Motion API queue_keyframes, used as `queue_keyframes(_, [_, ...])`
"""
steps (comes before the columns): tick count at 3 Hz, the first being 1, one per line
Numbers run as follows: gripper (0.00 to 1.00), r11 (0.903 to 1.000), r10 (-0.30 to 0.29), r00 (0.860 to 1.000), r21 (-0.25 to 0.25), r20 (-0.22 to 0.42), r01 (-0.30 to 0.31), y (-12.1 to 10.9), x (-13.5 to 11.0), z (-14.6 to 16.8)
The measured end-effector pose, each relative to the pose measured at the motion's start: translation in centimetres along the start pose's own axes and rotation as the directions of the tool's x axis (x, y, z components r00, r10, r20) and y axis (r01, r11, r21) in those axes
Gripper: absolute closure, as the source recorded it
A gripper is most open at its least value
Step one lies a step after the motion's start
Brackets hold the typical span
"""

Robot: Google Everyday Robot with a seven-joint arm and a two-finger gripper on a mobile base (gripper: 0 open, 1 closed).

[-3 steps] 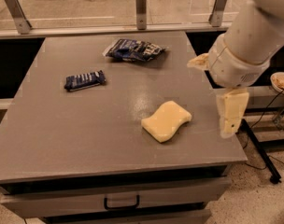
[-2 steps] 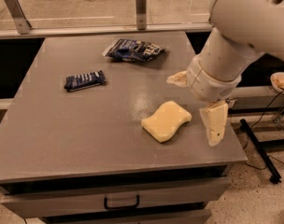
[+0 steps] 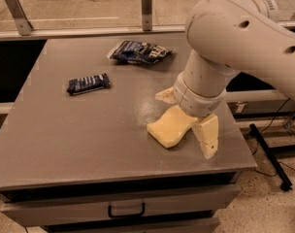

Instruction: Move sponge near blue chip bag

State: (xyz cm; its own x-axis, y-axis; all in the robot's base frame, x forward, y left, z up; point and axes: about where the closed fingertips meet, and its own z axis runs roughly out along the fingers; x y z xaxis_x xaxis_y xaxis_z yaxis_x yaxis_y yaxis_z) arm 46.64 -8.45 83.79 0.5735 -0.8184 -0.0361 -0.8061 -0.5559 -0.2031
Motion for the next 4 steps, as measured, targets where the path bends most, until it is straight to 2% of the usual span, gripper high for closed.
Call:
queue_keyframes(1, [0.0,0.9995,-0.013,1.0,-0.028,0.004,0.013,0.1,-0.3,0.1])
queue_keyframes(3, [0.0,0.9923,-0.044,0.999,-0.115,0.011,0.045,-0.1,-1.3,0.8])
queue_keyframes(4, [0.17,0.9911,-0.043,0.999,-0.126,0.003,0.043,-0.1,-1.6,1.2])
